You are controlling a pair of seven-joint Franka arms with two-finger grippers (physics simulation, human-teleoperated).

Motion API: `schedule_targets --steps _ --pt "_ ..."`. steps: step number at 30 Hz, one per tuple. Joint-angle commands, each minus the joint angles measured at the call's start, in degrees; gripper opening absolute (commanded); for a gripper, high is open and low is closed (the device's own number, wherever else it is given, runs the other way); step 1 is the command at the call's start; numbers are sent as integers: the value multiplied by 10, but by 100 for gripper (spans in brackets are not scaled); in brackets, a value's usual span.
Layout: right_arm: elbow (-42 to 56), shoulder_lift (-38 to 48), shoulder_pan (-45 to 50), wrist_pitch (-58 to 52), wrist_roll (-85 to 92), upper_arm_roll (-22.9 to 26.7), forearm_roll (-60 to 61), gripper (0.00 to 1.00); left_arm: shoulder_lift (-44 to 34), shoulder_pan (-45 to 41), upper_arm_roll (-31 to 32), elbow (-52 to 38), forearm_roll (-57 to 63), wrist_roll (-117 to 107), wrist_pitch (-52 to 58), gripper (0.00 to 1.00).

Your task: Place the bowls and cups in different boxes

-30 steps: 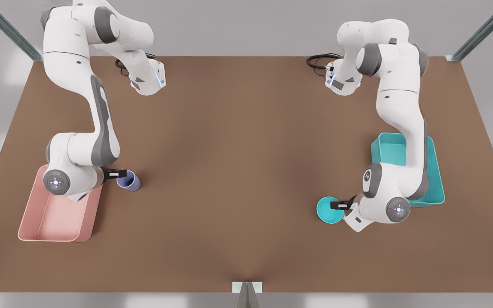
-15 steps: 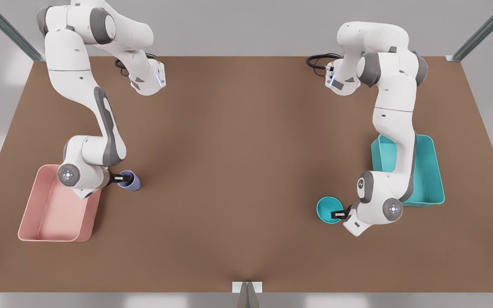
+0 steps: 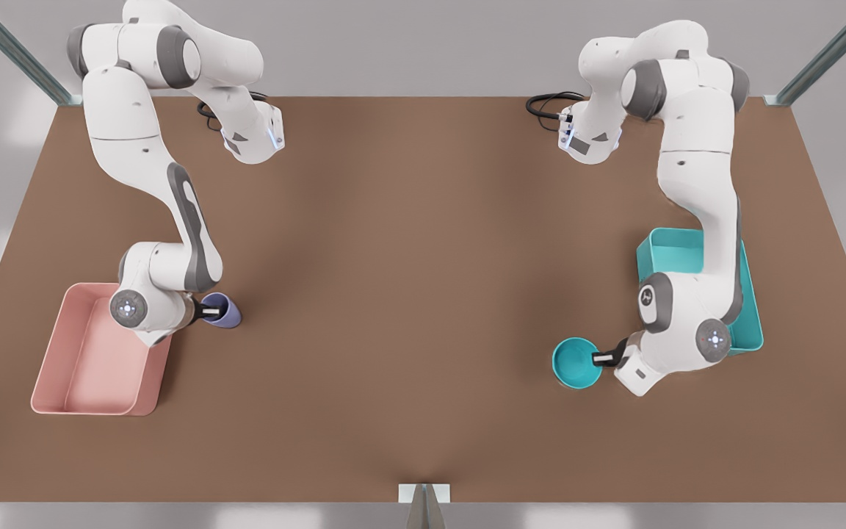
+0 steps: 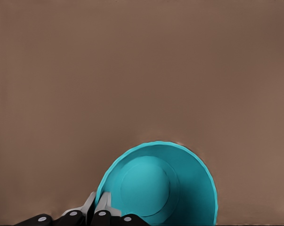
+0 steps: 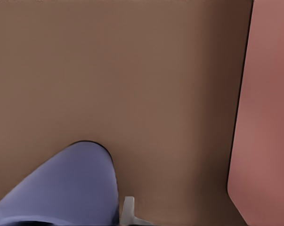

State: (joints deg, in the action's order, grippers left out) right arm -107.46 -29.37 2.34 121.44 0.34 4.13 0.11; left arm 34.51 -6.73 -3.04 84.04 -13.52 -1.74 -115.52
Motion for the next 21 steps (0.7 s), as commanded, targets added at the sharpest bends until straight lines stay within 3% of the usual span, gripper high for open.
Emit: schedule_targets --steps 1,3,6,11,13,16,18,21 --pt "5 0 0 -4 -5 -1 -1 21 -88 -2 -43 38 57 7 118 21" --pt "10 4 0 -5 -3 -2 2 21 -144 4 -139 43 99 32 207 21" --pt "61 22 -1 -79 11 -3 26 21 -144 24 -205 100 117 80 136 21" --pt "216 24 -37 -167 215 20 16 21 -140 34 -224 272 123 111 -36 21" --pt "245 24 -37 -176 331 76 13 21 -128 37 -224 289 119 111 -76 21" --pt "247 13 -53 -165 377 118 12 21 -108 40 -224 289 106 111 -95 21" --pt "247 -18 -70 -133 374 117 18 21 -109 40 -223 285 106 111 -90 100" --pt "248 -77 -95 -84 368 117 46 21 -124 43 -223 251 114 114 -25 100"
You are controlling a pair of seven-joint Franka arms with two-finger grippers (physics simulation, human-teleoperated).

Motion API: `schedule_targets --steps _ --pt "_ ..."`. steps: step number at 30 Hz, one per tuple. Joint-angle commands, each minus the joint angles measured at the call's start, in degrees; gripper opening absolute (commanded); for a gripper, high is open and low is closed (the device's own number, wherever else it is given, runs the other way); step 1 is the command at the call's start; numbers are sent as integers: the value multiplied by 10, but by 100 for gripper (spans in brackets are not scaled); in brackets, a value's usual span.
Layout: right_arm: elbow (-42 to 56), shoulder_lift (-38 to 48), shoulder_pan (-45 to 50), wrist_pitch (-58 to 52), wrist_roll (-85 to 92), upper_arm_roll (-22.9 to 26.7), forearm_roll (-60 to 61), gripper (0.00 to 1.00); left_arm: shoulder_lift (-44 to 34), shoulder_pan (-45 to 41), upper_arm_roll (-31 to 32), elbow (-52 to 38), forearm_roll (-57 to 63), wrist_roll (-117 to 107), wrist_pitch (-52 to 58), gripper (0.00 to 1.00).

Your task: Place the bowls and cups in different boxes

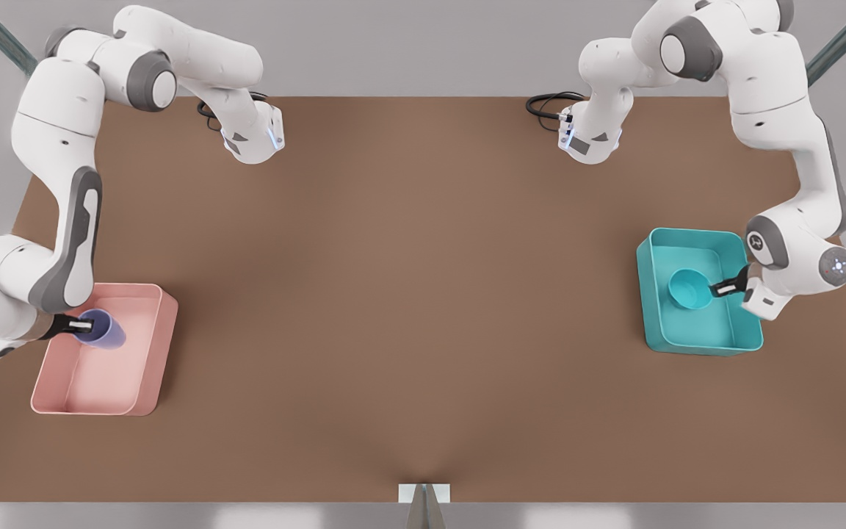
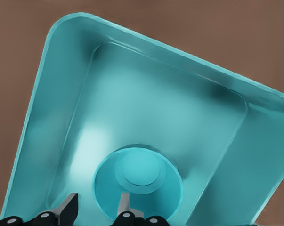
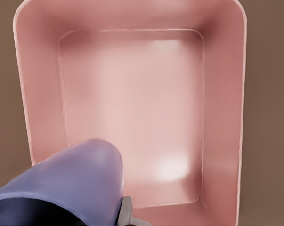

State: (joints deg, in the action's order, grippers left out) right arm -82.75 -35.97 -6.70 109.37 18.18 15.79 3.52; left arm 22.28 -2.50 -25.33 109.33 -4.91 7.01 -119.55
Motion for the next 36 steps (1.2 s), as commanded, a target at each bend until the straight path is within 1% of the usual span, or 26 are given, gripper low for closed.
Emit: schedule_targets --steps 1,2,3,4,5,7,9,10,11,17,20,21,24,25,26,28,29,30,31,32,33,36 --pt "0 -29 -9 57 190 0 23 21 -23 3 -1 -70 55 25 123 100" --pt "-1 -39 -9 75 191 0 33 21 -61 -6 14 -166 61 11 301 100" --pt "-1 -48 -9 87 191 0 39 21 -98 -4 118 -231 72 0 385 100" --pt "-1 -58 -9 101 190 0 40 21 -123 -5 264 -272 140 -96 405 100" --pt "-2 -61 -9 105 190 -1 44 21 -130 -1 337 -285 130 -112 409 100" --pt "-3 -69 -9 117 189 -1 48 21 -125 -7 359 -291 133 -160 402 100" --pt "-5 -76 -9 119 187 -1 54 21 -128 -5 360 -287 152 -163 388 100" --pt "-7 -77 -9 118 187 -1 57 66 -137 -5 361 -287 152 -163 395 100" --pt "-7 -78 -9 118 188 -1 64 100 -140 -5 361 -287 151 -163 396 100" --pt "-9 -74 -9 109 192 -1 63 100 -133 0 361 -290 126 -165 396 100" --pt "-36 -33 -4 76 195 -1 63 100 -134 0 361 -292 126 -165 407 100" --pt "-47 -6 -4 42 196 -2 62 100 -134 -1 361 -292 126 -166 407 100" --pt "-40 66 5 -77 190 -4 60 100 -133 -1 361 -292 125 -166 407 100" --pt "-35 94 12 -132 166 -3 55 100 -133 -1 361 -292 125 -166 406 100" --pt "9 98 25 -216 65 -4 38 100 -130 -1 361 -291 125 -166 405 100" --pt "96 89 69 -340 -49 -3 -2 100 -130 -1 361 -290 103 -168 404 100" --pt "122 87 95 -348 -53 -4 -45 100 -130 5 361 -290 103 -168 404 100" --pt "136 99 110 -365 -82 -7 -62 100 -130 7 361 -290 103 -168 404 100" --pt "121 158 98 -372 -146 -62 -78 100 -129 7 361 -288 102 -168 404 100" --pt "67 223 85 -369 -193 -89 -75 100 -127 8 361 -288 102 -168 404 100" --pt "41 246 85 -361 -191 -90 -73 100 -125 8 361 -287 102 -168 406 100" --pt "27 252 74 -347 -196 -92 -61 100 -127 8 361 -283 102 -168 413 100"
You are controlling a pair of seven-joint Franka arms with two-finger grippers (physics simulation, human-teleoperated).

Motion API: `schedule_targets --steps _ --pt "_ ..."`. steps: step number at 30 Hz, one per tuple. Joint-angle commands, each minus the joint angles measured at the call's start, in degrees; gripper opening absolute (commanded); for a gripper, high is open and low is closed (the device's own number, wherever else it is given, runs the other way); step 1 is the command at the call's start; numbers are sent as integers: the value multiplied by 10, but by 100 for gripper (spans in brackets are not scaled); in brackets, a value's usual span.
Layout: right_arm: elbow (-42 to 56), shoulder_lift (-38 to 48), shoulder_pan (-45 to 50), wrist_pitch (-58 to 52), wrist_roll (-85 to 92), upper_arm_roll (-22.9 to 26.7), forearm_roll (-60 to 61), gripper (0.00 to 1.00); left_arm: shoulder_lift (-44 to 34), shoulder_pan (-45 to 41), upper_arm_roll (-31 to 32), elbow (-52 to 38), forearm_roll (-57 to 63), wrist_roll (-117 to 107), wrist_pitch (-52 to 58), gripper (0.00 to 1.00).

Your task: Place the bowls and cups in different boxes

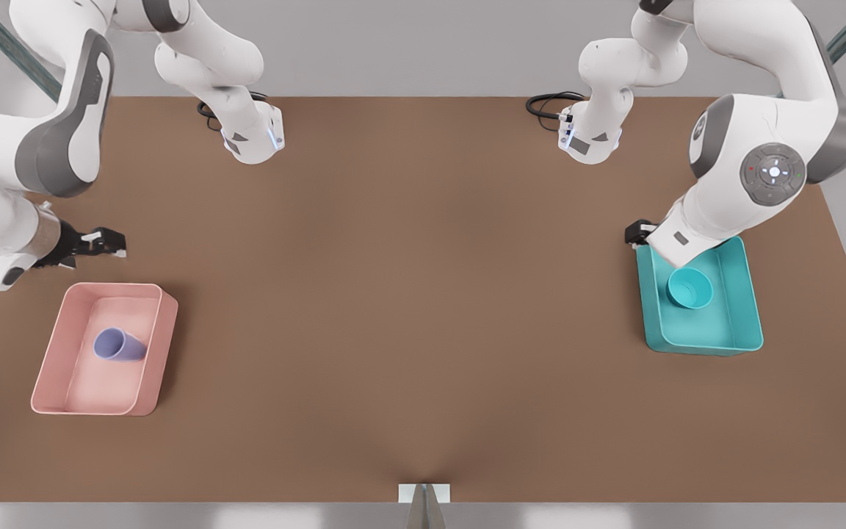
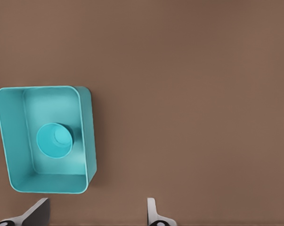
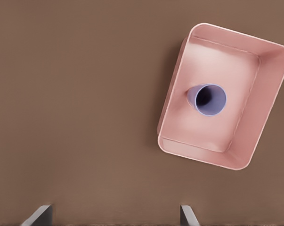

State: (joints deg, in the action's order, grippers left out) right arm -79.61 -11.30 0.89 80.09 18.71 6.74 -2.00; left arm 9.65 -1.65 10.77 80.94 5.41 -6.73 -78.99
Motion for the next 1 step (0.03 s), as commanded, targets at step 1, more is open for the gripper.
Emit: schedule_targets --steps 1 --pt "-5 6 -2 -53 -201 -2 -5 100 -1 0 0 1 -1 -30 8 100"
